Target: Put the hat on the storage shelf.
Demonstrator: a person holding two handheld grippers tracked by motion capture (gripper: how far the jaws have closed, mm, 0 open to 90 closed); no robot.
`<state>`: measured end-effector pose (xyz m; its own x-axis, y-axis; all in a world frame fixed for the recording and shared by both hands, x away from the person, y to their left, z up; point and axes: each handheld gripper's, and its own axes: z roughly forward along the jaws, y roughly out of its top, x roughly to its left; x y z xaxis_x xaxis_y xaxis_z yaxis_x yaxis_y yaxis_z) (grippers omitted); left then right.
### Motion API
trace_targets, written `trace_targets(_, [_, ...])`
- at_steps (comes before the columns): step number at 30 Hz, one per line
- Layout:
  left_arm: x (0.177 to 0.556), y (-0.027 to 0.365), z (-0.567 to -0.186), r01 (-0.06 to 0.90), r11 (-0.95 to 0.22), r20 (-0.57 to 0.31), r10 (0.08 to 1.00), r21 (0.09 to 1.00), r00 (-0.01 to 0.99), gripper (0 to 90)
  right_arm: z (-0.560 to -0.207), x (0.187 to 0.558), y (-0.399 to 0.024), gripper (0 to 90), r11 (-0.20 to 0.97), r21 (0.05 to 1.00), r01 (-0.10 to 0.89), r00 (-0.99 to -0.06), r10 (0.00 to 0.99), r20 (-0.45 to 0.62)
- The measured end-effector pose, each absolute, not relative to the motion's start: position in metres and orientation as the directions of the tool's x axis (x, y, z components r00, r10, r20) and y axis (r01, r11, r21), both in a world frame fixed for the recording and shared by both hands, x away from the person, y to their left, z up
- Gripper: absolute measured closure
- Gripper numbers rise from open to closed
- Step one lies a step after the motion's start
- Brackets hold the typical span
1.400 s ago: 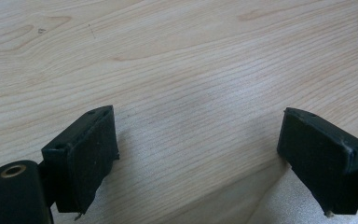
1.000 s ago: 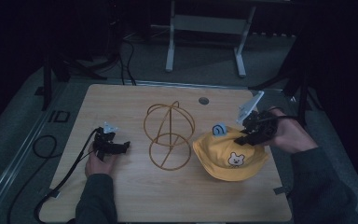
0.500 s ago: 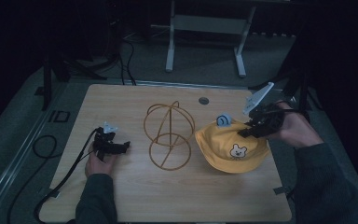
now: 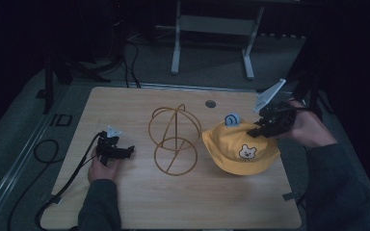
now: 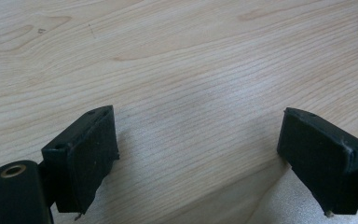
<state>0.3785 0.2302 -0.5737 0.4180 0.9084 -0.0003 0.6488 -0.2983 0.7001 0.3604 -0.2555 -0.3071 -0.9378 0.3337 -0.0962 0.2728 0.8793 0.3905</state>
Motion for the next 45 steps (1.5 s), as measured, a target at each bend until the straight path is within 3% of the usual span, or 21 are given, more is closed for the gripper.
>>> trace_targets(45, [0.379, 0.230, -0.574, 0.645, -0.298, 0.001, 0.908, 0.703, 0.419, 12.1, -0.263, 0.368, -0.262, 76.9, 0.840, 0.485, 0.243, -0.931, 0.343, -0.127])
